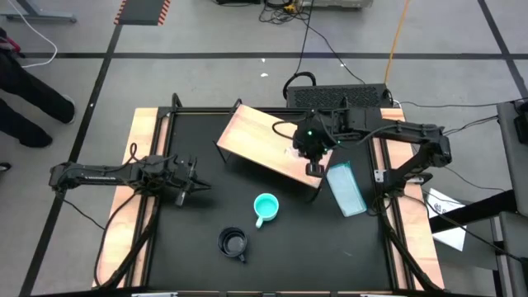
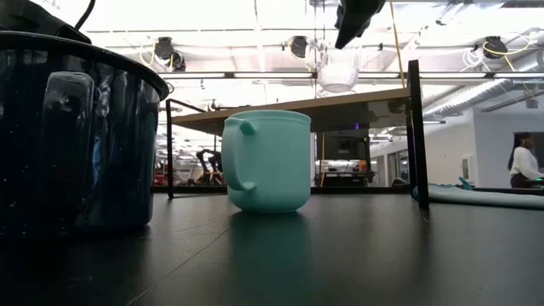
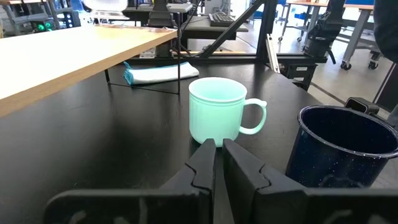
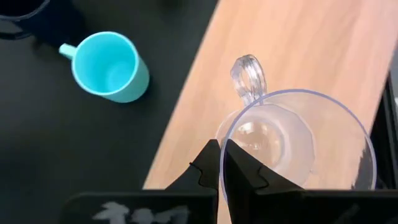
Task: Stack small to large cups/mugs on shelf
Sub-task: Put the transparent mug on the shelf
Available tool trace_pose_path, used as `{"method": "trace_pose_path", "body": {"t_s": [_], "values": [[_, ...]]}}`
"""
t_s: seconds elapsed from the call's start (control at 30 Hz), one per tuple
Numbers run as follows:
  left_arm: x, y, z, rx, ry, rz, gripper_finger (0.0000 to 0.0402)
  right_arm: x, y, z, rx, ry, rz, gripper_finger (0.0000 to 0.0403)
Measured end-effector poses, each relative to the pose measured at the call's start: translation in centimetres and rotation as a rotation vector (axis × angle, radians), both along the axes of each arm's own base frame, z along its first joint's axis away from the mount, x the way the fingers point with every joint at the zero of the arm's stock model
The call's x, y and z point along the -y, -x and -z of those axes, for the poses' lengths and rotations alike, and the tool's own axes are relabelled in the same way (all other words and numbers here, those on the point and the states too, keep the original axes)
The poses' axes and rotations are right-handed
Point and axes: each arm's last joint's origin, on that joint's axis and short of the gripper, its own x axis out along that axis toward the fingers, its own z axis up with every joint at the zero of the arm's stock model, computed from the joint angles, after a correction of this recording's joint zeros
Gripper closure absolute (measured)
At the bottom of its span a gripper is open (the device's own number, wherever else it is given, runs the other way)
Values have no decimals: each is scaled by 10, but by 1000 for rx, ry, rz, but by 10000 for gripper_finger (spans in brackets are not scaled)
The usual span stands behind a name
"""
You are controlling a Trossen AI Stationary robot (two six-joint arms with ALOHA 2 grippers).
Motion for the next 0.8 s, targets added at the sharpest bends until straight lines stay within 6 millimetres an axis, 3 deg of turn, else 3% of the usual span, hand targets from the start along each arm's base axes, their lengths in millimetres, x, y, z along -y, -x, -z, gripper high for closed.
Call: {"method": "trace_pose_path", "body": {"t_s": [0.27, 0.47, 0.8], "values": [[0, 0, 0, 0, 1, 0, 369, 17, 7, 2, -31, -53, 48, 403], [0, 0, 0, -1, 3, 0, 369, 20, 7, 2, -30, -53, 57, 403], [0, 0, 0, -2, 5, -1, 369, 23, -9, 7, 27, -31, 34, 403]]}}
